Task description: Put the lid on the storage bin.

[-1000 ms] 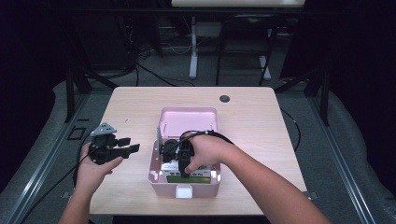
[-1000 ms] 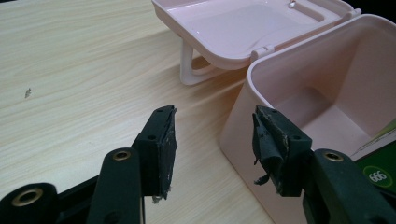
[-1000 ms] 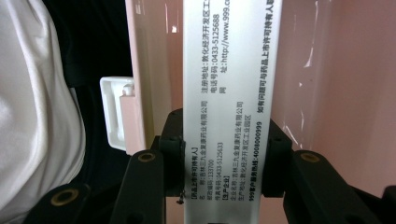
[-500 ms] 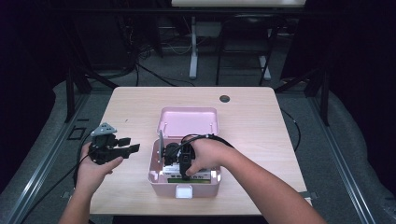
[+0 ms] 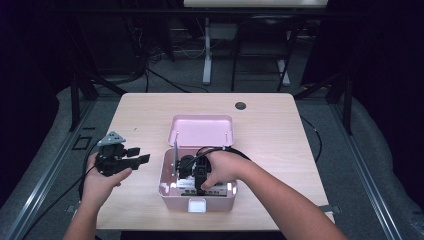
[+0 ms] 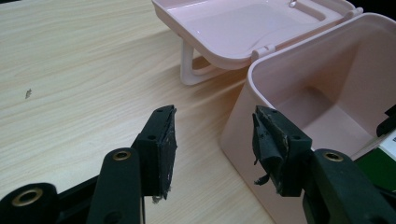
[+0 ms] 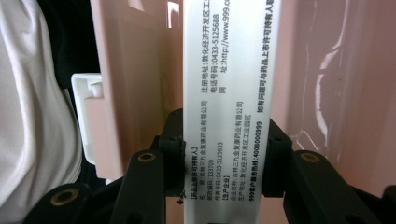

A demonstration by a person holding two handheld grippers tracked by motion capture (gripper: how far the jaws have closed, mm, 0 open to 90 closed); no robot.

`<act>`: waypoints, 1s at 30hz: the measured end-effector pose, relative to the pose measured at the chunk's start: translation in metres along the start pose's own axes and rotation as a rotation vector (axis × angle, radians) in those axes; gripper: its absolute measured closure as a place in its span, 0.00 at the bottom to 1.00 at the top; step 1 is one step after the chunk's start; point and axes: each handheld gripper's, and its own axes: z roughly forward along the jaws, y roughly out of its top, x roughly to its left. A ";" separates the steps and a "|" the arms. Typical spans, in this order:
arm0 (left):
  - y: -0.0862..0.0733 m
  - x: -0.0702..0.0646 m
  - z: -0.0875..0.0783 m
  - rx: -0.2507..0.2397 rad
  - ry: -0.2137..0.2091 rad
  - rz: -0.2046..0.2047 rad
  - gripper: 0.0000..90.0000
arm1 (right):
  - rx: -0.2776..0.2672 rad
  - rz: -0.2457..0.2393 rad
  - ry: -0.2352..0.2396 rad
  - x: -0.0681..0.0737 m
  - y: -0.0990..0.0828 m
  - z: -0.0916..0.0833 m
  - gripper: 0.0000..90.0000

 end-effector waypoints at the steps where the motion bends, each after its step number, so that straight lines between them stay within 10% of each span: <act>1: 0.000 0.000 0.000 0.000 0.000 0.000 0.55 | 0.001 -0.002 0.000 0.000 0.000 0.001 0.68; 30: 0.000 0.000 0.000 0.000 0.002 0.001 0.55 | 0.013 0.007 0.057 -0.004 -0.005 0.021 0.68</act>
